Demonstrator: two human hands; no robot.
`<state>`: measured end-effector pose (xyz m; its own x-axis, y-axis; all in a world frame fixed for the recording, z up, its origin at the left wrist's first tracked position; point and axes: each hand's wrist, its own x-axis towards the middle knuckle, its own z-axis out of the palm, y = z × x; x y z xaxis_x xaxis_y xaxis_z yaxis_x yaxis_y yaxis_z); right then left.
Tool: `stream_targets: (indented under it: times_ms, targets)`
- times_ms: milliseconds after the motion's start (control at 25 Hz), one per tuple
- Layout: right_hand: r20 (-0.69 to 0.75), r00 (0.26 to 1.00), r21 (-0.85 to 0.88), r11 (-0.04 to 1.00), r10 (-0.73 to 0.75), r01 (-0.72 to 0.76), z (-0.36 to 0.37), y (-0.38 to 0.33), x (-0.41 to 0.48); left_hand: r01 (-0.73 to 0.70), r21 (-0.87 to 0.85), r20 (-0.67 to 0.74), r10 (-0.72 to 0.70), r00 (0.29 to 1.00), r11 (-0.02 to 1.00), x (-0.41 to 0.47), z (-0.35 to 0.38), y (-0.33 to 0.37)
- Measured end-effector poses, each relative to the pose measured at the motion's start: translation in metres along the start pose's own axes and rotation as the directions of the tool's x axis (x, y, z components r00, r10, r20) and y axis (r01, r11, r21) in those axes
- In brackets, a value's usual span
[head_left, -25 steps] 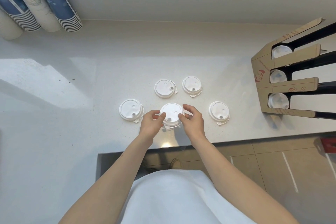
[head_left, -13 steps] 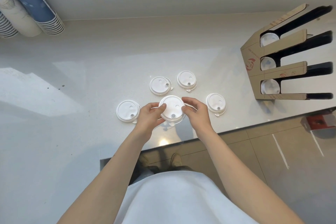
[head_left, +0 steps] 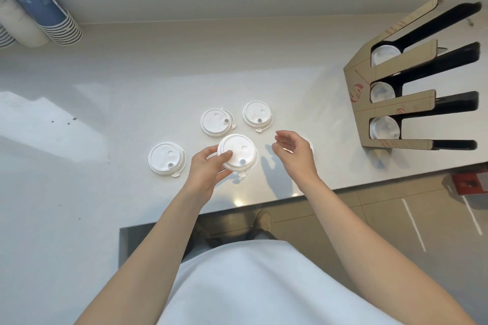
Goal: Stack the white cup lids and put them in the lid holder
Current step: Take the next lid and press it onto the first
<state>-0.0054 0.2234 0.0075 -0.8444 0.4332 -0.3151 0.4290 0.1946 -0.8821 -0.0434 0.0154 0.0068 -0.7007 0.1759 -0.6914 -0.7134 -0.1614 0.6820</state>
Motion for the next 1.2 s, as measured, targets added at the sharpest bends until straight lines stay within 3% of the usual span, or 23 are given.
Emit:
stream_targets:
  times_ms: [280,480,920,1200]
  targets:
    - [0.101,0.994,-0.468,0.879,-0.046,0.088,-0.047,0.033,0.042,-0.002,-0.095,-0.089,-0.006,0.996,0.995,-0.003,0.023,-0.007]
    - [0.160,0.986,-0.627,0.776,0.039,0.071,-0.060,0.050,0.058,-0.019,-0.102,-0.135,0.005,0.991,0.995,0.002,0.032,-0.004]
    - [0.174,0.983,-0.678,0.730,0.053,0.081,-0.062,0.067,0.058,-0.032,-0.132,-0.161,0.011,0.987,0.991,0.002,0.040,-0.005]
    - [0.207,0.972,-0.414,0.890,-0.112,0.191,-0.054,0.040,0.045,-0.045,-0.130,-0.157,0.024,0.987,0.991,0.002,0.040,-0.006]
